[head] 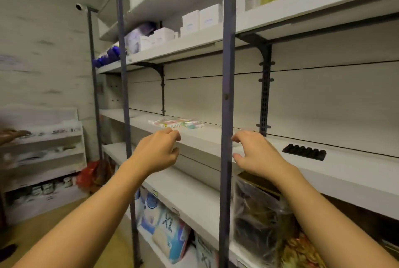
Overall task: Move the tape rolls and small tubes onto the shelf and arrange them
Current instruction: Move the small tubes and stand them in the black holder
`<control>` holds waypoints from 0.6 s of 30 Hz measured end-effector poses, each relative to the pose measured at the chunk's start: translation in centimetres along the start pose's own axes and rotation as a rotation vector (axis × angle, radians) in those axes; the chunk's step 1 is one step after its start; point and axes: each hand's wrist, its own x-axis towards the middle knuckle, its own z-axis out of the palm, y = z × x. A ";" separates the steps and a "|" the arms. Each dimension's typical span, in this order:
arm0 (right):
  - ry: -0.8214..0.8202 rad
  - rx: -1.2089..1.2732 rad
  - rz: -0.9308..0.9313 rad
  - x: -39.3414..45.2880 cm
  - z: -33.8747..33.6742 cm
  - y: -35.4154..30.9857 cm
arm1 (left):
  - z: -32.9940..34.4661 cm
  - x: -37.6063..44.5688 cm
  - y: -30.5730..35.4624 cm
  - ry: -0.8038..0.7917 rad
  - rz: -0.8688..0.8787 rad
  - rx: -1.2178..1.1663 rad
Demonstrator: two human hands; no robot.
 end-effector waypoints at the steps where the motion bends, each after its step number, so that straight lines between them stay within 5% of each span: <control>1: -0.010 -0.005 -0.003 1.0 0.9 -0.7 | 0.5 0.1 -1.6 -0.011 -0.005 -0.004; 18: 0.005 -0.042 0.011 17.8 14.3 -4.6 | 10.3 9.4 -19.3 -0.059 -0.036 -0.025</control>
